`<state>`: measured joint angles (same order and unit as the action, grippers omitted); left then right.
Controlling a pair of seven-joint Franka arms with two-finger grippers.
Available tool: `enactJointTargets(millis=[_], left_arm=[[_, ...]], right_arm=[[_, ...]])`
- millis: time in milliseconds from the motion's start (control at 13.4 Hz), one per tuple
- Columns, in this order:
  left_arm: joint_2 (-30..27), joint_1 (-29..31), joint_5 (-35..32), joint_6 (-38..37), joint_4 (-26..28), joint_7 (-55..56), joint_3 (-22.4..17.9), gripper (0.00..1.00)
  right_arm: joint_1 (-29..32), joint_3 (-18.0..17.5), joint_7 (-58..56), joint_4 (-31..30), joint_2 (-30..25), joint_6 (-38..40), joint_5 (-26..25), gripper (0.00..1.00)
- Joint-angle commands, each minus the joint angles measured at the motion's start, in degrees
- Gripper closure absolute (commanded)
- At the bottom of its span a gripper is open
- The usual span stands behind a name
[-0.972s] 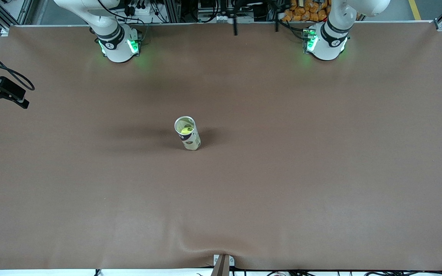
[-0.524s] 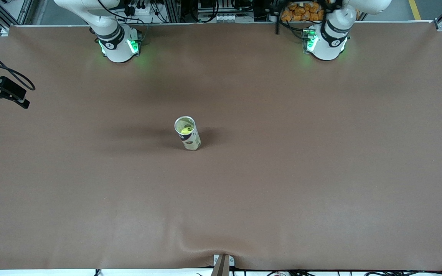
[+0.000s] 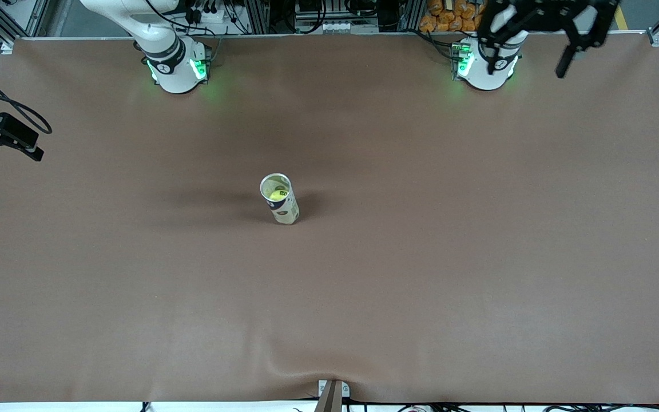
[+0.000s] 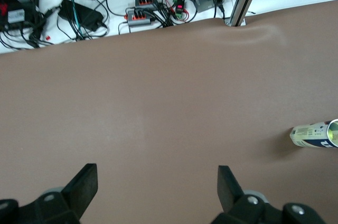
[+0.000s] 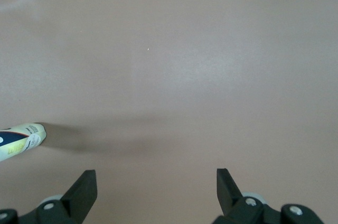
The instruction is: Insert tennis ball vertically with right arm
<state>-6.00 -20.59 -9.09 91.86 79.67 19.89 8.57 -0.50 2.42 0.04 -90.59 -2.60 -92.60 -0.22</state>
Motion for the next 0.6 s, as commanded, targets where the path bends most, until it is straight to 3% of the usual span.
enactJointTargets(millis=[0,524], left_arm=[[-1.2,4.8,3.5,-1.3,0.9,-4.5,0.5,0.00],[-1.0,18.1,10.8,-3.4,3.2,-16.6,0.3,0.00]], right_arm=[[0.9,-0.7,-0.7,-2.7,-3.4,0.1,-0.8,0.00],[0.7,-0.8,-0.7,-6.9,-9.4,0.3,-0.9,0.00]])
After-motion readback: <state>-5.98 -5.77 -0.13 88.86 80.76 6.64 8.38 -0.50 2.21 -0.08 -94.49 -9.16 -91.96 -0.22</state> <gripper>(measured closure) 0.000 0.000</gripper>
